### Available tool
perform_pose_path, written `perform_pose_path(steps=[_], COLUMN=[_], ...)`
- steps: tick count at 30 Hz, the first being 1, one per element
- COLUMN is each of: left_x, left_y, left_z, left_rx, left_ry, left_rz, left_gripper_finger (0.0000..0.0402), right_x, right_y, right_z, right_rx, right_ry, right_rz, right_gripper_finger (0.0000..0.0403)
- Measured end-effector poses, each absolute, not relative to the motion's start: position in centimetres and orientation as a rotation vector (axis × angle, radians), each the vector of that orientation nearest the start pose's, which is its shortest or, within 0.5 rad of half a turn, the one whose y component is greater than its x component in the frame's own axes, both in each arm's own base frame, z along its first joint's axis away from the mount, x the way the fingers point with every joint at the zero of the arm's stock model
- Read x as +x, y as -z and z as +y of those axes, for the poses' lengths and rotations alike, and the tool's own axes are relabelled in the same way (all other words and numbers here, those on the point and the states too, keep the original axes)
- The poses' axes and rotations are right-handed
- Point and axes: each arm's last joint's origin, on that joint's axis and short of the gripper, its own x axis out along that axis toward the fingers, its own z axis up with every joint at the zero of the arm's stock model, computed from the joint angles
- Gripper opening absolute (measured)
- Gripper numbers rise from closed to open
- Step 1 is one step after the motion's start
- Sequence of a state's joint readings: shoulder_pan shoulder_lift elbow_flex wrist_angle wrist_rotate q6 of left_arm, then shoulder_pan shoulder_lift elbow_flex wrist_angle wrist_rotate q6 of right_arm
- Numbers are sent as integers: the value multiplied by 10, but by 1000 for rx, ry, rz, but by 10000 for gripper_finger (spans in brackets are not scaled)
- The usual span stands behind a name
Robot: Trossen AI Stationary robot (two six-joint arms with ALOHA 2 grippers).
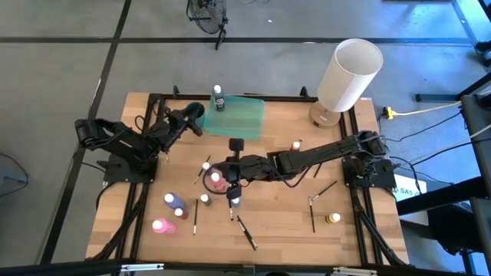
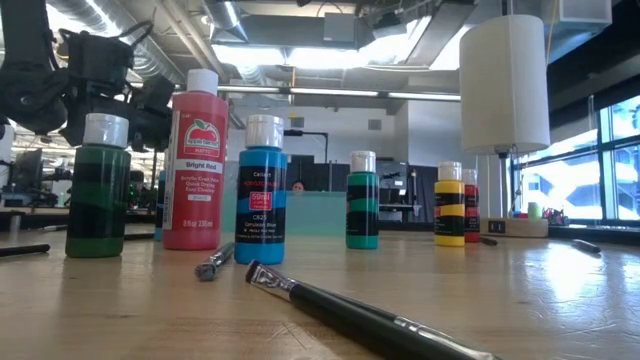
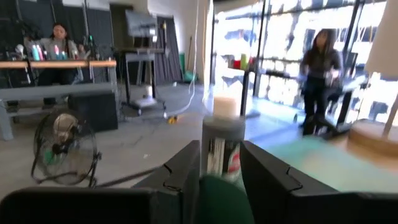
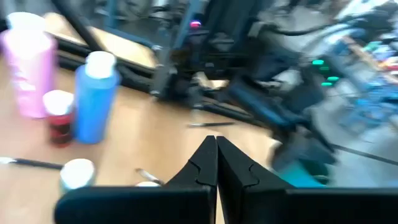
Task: Pick & Place Paint Supplies
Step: Put the big violet paint bottle into the green bin
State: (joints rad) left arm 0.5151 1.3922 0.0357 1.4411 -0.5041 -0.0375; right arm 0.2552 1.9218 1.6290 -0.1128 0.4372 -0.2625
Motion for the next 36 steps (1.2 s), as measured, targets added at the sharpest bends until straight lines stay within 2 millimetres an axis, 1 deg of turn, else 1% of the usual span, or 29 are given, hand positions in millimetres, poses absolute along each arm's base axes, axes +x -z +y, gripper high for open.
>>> perform_pose_path(steps=[4, 9, 12, 15, 20, 27, 36], left_x=[148, 151, 153, 153, 150, 146, 140], left_y=[-153, -164, -169, -174, -186, -196, -203], left_z=[93, 80, 70, 60, 47, 32, 31], left_rx=[47, 132, 166, 207, 302, 278, 242], left_ry=[-987, -919, -866, -822, -822, -812, -822], left_rz=[-131, -155, -155, -154, -183, -249, -309], left_gripper_finger=[114, 114, 114, 114, 114, 114, 118], right_x=[427, 419, 417, 417, 416, 416, 416], right_y=[-313, -313, -311, -310, -310, -309, -308], right_z=[106, 110, 111, 111, 111, 111, 110], right_rx=[-436, -490, -501, -466, -444, -450, -468], right_ry=[251, 345, 361, 371, 375, 373, 370], right_rz=[411, 456, 486, 485, 483, 494, 504], right_gripper_finger=[1, 1, 1, 1, 1, 1, 1])
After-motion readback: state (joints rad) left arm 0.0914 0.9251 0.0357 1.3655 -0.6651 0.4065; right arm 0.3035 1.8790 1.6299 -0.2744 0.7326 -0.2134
